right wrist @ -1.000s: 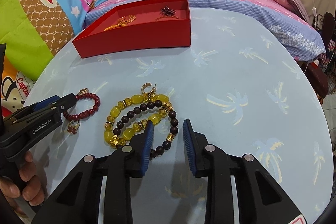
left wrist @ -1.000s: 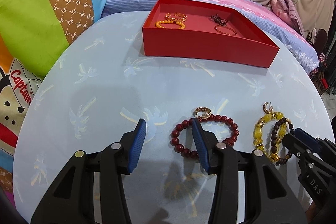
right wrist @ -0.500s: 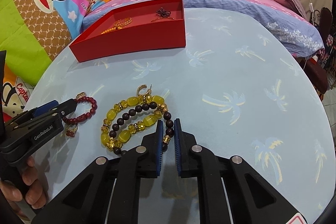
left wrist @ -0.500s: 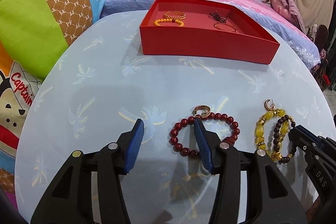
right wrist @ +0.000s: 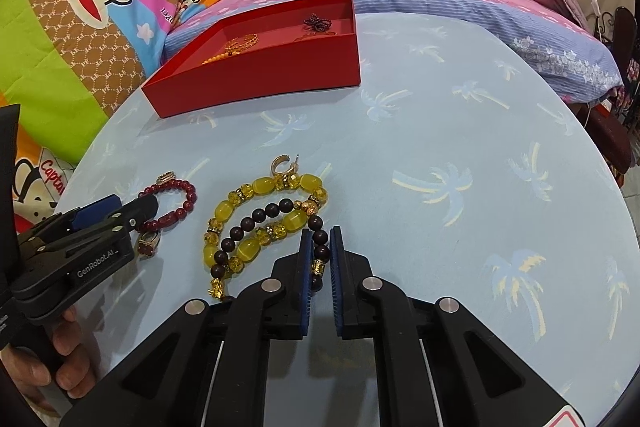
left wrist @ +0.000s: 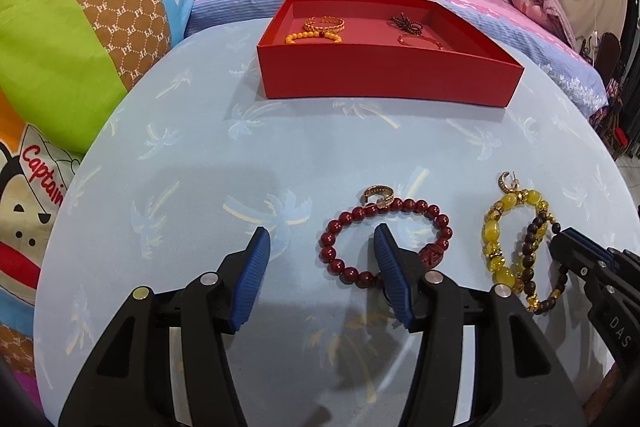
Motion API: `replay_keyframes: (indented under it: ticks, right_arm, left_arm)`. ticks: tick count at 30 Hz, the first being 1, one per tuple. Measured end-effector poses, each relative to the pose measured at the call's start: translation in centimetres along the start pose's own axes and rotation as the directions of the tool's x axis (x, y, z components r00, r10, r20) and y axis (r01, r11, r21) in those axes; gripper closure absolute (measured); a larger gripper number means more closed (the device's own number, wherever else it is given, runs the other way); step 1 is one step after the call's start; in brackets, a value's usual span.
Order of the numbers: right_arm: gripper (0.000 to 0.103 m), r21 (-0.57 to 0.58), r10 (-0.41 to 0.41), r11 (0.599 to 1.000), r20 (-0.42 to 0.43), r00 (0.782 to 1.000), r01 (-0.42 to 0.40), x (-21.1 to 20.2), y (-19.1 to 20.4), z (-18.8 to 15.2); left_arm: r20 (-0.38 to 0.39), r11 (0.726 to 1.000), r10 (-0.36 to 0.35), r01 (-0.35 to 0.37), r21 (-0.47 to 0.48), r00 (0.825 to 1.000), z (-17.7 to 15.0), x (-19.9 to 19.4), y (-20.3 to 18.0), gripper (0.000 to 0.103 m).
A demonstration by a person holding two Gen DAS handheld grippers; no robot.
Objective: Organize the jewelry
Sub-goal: 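Close the right tool on the black-bead bracelet while the left tool grasps the red-bead bracelet, then carry both bracelets over the red box and open both tools to drop them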
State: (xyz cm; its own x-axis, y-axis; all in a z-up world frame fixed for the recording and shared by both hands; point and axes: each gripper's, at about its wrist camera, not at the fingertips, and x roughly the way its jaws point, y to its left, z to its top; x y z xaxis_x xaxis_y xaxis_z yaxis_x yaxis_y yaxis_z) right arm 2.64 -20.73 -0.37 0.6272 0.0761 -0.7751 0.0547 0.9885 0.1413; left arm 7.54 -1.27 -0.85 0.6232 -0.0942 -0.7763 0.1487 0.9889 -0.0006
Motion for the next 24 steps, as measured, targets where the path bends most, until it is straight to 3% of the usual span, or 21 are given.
replay_keyframes:
  ticks: [3,5,8,16,24]
  right_arm:
    - [0.095,0.01,0.009,1.0,-0.004,1.0,-0.008,-0.1,0.0,-0.1]
    - [0.095,0.018,0.016,1.0,-0.007,1.0,-0.016,-0.1,-0.1,-0.1]
    - [0.095,0.027,0.024,0.999,-0.01,1.0,-0.023,-0.2,-0.2,-0.1]
    - [0.095,0.033,0.04,0.999,0.01,0.999,-0.04,-1.5,-0.2,0.3]
    - [0.095,0.011,0.059,0.998,0.066,0.996,-0.059,-3.9,0.5,2.0]
  left_arm:
    - [0.002,1.0,-0.004,0.004,0.008,1.0,0.0,0.0,-0.1,0.056]
    - [0.008,1.0,-0.01,0.01,0.017,1.0,0.0,-0.1,-0.1,0.075]
    - [0.012,1.0,-0.016,0.015,0.025,1.0,0.0,-0.3,-0.1,0.094]
    - [-0.007,0.997,-0.076,0.076,-0.011,0.997,-0.2,-1.2,0.5,0.096]
    - [0.031,0.985,-0.165,0.167,-0.044,0.986,1.2,-4.2,0.8,0.096]
